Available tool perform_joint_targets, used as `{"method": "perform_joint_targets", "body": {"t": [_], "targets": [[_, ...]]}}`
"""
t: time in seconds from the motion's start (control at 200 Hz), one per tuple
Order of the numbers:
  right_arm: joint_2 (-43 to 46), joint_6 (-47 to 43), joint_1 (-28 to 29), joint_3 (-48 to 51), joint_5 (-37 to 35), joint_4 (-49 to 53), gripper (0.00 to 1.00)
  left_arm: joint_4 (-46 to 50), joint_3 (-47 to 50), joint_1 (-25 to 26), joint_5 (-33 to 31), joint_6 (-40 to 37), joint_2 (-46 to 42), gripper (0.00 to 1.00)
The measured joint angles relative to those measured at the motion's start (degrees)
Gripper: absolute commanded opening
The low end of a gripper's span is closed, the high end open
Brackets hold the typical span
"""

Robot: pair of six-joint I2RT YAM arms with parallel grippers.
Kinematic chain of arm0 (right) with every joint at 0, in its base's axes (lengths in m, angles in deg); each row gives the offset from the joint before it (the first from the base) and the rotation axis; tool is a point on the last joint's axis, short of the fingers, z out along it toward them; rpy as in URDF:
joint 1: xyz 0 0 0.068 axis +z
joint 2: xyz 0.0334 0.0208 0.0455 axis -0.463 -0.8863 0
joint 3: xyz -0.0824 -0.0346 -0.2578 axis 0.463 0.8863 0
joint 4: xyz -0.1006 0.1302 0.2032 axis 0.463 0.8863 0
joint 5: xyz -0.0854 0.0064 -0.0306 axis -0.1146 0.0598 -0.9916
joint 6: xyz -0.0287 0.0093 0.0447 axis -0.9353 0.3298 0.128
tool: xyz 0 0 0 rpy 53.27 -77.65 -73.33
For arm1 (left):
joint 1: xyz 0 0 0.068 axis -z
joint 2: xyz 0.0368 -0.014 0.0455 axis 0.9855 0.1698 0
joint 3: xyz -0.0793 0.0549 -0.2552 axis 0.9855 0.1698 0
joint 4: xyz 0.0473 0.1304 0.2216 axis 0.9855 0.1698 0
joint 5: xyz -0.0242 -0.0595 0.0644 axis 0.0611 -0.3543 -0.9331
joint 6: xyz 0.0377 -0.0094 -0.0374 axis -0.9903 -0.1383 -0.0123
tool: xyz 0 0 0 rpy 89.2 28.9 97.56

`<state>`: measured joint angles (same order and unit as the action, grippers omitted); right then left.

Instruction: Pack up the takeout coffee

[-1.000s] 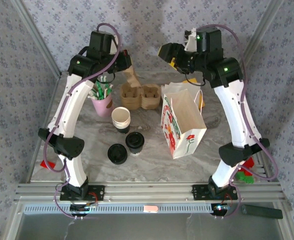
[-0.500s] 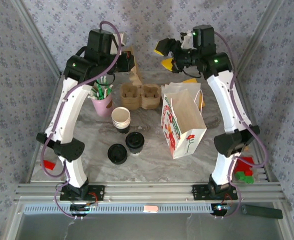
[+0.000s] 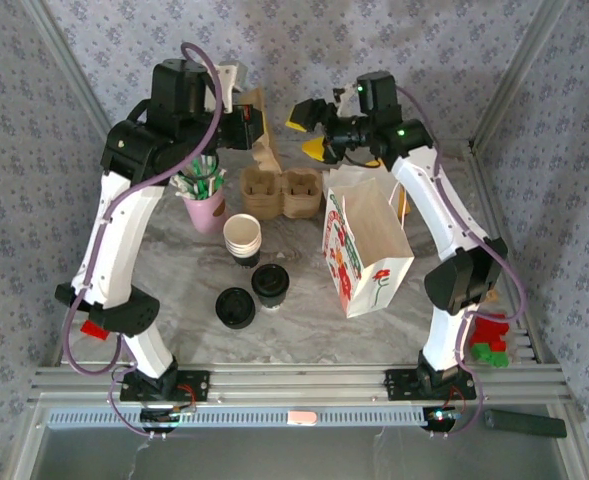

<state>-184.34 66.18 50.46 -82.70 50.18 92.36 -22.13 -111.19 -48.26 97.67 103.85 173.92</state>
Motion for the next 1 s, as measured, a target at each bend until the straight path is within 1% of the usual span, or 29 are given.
{"method": "perform_joint_targets", "body": {"t": [0.12, 0.36, 0.62, 0.999], "targets": [[0.02, 0.90, 0.76, 3.13, 1.36, -4.81, 0.85, 0.00, -0.09, 0.00, 0.31, 0.42, -0.09, 0.00], [0.11, 2.93, 2.14, 4.31, 4.07, -14.38, 0.85, -0.04, -0.09, 0.00, 1.20, 1.31, -0.09, 0.00], [0.11, 5.38, 3.30, 6.64, 7.61, -21.11, 0.85, -0.11, -1.03, 0.04, 1.77, 2.14, -0.07, 0.00], [-0.39, 10.75, 3.32, 8.92, 12.55, -29.70, 0.85, -0.20, -1.97, 0.04, 2.62, 2.38, 0.00, 0.00]]}}
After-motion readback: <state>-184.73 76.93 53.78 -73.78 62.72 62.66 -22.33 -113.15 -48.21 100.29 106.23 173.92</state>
